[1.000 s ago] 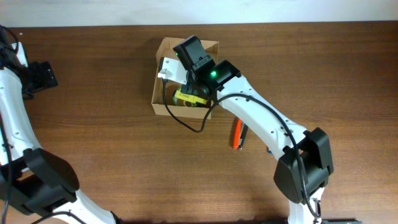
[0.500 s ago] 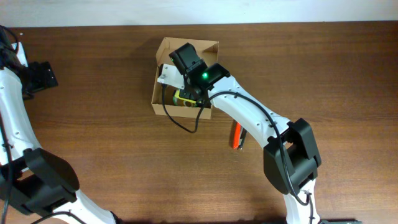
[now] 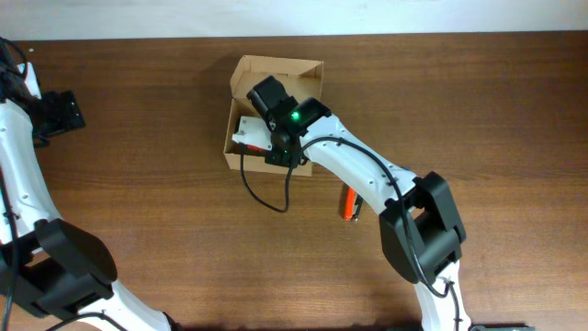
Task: Pack container
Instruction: 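Release the box cutter in the box and lift the right gripper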
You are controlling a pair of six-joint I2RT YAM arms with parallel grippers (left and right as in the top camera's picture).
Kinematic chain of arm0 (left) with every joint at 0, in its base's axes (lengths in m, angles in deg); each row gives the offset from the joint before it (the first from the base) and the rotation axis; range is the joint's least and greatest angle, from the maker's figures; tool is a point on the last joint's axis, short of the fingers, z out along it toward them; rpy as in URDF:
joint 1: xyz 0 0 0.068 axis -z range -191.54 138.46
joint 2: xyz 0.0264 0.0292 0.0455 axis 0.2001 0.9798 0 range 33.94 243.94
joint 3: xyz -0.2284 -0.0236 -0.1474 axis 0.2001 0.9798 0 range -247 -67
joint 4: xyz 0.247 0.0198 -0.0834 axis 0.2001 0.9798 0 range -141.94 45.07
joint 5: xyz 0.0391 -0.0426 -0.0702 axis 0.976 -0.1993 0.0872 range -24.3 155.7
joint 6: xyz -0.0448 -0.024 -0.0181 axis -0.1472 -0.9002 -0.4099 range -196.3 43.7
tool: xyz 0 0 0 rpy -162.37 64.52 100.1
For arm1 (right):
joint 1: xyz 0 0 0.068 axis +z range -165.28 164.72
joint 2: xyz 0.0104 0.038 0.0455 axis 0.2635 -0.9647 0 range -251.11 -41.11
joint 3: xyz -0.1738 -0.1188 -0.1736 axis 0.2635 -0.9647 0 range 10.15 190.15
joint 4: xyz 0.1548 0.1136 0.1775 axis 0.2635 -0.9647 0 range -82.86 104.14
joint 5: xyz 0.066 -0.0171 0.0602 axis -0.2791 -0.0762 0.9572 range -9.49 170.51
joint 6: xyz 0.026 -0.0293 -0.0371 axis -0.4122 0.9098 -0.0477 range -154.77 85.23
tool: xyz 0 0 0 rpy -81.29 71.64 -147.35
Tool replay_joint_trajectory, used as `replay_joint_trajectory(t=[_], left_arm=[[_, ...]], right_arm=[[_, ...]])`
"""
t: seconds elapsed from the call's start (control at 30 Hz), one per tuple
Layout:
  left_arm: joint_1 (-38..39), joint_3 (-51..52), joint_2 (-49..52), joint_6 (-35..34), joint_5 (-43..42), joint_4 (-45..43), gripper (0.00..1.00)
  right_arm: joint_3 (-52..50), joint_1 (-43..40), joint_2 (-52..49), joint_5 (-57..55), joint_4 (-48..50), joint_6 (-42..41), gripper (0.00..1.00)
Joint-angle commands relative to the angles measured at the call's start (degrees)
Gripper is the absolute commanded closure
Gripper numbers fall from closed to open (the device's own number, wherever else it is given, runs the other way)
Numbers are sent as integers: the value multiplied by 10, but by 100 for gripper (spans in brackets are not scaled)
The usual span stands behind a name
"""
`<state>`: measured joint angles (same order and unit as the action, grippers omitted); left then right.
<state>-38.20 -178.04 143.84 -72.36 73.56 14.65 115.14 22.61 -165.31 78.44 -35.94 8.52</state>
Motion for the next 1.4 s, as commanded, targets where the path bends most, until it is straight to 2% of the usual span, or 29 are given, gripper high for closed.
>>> replay_joint_trajectory(t=[0.0, 0.27, 0.33, 0.5, 0.53, 0.57, 0.6, 0.63, 0.67, 0.87, 0.9, 0.93, 1.0, 1.03, 1.2, 1.37], left_arm=[[0, 5, -4, 11, -6, 0, 0], [0, 5, -4, 11, -6, 0, 0], [0, 5, -4, 11, -6, 0, 0], [0, 5, -4, 11, -6, 0, 0], [0, 5, -4, 11, -6, 0, 0], [0, 5, -4, 11, -6, 0, 0], [0, 5, -4, 11, -6, 0, 0], [0, 5, -4, 11, -6, 0, 0], [0, 5, -4, 11, -6, 0, 0], [0, 5, -4, 11, -6, 0, 0], [0, 5, -4, 11, -6, 0, 0], [0, 5, -4, 11, -6, 0, 0], [0, 5, -4, 11, -6, 0, 0], [0, 5, -4, 11, -6, 0, 0], [0, 5, -4, 11, -6, 0, 0], [0, 5, -4, 11, -6, 0, 0]], right_arm=[[7, 8, -18, 21, -12, -7, 97], [7, 8, -26, 36, -26, -7, 96], [7, 8, -26, 32, -27, -10, 92], [7, 7, -26, -12, -23, -26, 57], [7, 7, -26, -24, -18, -43, 45], [7, 7, -26, -30, -15, -53, 39], [7, 7, -26, -30, -15, -53, 29], [7, 7, -26, -30, -15, -53, 15], [7, 7, -26, -30, -15, -54, 14], [48, 3, -25, -31, -17, -99, 16], [60, 1, -25, -31, -24, -100, 21], [74, -2, -25, -32, -30, -110, 40], [91, -7, -21, -32, -31, -135, 86], [97, -9, -17, -32, -32, -138, 92], [98, -16, 38, -104, -40, -157, 94], [98, -30, 136, -152, -67, -345, 94]])
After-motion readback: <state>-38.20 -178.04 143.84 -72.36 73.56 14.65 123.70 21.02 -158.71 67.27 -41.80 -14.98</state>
